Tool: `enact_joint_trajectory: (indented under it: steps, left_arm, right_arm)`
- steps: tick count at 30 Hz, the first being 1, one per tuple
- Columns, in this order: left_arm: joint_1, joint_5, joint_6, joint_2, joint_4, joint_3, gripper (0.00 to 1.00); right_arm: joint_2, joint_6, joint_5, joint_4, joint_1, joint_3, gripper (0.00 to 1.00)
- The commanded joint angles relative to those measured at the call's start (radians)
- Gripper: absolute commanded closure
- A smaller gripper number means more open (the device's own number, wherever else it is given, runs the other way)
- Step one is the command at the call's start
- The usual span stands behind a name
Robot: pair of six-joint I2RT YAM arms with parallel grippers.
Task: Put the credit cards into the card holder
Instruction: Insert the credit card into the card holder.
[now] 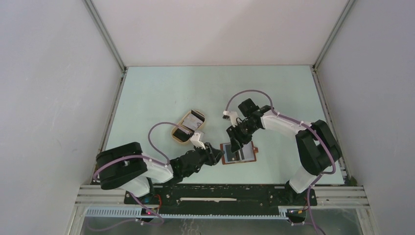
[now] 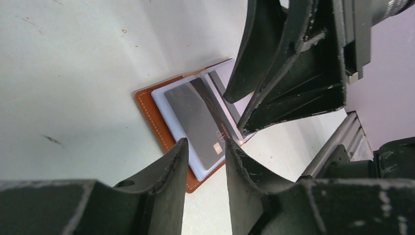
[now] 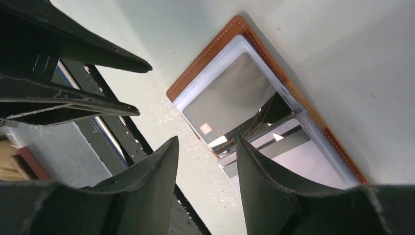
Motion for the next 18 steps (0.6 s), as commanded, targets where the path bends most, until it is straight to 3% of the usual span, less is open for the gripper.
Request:
enact_joint_trajectory:
  steps: [1,7,18]
  left_arm:
    - [0.015,0.051,0.008,0.064,0.212,-0.038,0.61]
    - [0.047,0.089,-0.025,0.141,0.409,-0.095,0.62]
    - [0.050,0.107,-0.029,0.167,0.419,-0.083,0.62]
  right_arm:
    - [-0.037,0.156,-0.050,0.095,-0.042,-0.040,0.44]
    - [-0.037,0.324,-0.116,0.183,-0.068,-0.099,0.43]
    - [0.014,0.417,-0.020,0.204,-0.072,-0.100,0.42]
